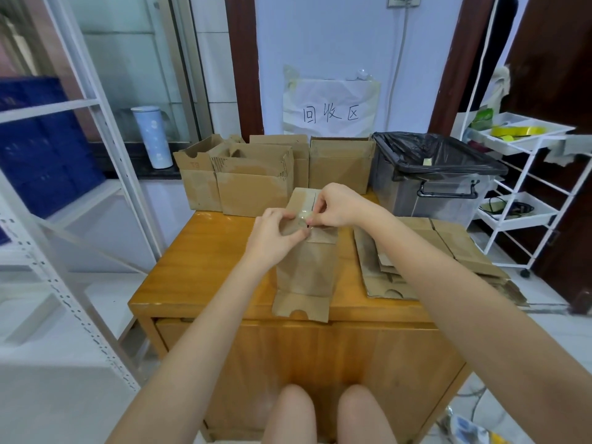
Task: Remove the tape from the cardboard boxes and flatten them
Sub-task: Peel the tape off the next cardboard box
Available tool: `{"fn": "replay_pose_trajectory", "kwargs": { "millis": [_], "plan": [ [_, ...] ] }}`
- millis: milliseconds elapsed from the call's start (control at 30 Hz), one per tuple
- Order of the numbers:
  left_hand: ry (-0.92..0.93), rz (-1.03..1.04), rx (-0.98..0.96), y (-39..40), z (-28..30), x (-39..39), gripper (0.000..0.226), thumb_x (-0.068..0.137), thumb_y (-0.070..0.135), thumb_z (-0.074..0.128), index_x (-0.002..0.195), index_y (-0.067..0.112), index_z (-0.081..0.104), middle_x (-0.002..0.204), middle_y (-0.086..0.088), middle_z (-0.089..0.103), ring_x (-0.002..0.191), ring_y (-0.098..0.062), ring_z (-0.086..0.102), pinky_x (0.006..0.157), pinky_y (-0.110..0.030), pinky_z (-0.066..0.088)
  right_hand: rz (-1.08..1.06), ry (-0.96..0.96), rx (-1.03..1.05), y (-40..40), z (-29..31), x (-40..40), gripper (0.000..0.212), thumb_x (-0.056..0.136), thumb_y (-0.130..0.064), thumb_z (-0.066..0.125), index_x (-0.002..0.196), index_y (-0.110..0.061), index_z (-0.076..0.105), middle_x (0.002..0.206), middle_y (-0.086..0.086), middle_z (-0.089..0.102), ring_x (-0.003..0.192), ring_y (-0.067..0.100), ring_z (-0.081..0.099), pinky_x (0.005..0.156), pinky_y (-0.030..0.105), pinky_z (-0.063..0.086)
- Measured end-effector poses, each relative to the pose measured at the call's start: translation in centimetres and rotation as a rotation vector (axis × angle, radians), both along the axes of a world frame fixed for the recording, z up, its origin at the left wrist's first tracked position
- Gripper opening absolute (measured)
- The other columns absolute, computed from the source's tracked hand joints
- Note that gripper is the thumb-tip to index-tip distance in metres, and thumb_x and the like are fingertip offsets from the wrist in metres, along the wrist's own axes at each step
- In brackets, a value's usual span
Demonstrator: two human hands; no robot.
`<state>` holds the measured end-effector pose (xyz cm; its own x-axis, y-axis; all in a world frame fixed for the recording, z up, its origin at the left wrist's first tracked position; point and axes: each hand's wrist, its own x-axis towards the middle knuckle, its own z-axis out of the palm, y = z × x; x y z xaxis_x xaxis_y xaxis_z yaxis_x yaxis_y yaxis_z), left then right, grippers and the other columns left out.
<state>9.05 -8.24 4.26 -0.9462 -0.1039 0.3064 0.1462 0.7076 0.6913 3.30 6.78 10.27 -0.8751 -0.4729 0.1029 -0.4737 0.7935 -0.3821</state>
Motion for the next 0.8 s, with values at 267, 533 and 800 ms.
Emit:
{"fn": "replay_pose_trajectory", "kwargs": {
  "millis": [267,533,800],
  "plan": [
    [-0.086,-0.195,0.050,-3.7,2.5,0.4,0.029,0.082,0.011,0.073,0.110,0.014,0.069,0.133,-0.004,0.053,0.124,-0.017,0.049,0.103,-0.023,0.034,-0.032,-0.212,-0.101,-1.8,1.0,0.4,0.024,0.086,-0.025,0.071,0.078,-0.003,0.065,0.069,0.009,0.055,0.059,0.017,0.057,0.062,0.026,0.054],
    [-0.237,-0.333,-0.050,-5.9,4.8,0.3,0.022,0.084,-0.001,0.063,0.090,0.017,0.073,0.133,-0.003,0.052,0.119,-0.012,0.049,0.100,-0.027,0.039,-0.096,-0.377,-0.239,-3.4,1.1,0.9,0.026,0.087,-0.018,0.069,0.094,0.006,0.062,0.071,0.011,0.064,0.057,0.017,0.060,0.059,0.026,0.057],
    [-0.176,0.046,-0.413,-1.2,3.8,0.2,0.014,0.099,0.018,0.035,0.103,0.009,0.045,0.112,-0.014,0.059,0.104,-0.035,0.054,0.081,-0.040,0.043,-0.120,-0.273,-0.241,-4.4,1.0,0.2,0.026,0.089,-0.017,0.060,0.066,-0.003,0.059,0.066,0.008,0.059,0.059,0.018,0.059,0.050,0.020,0.054]
  ]
}}
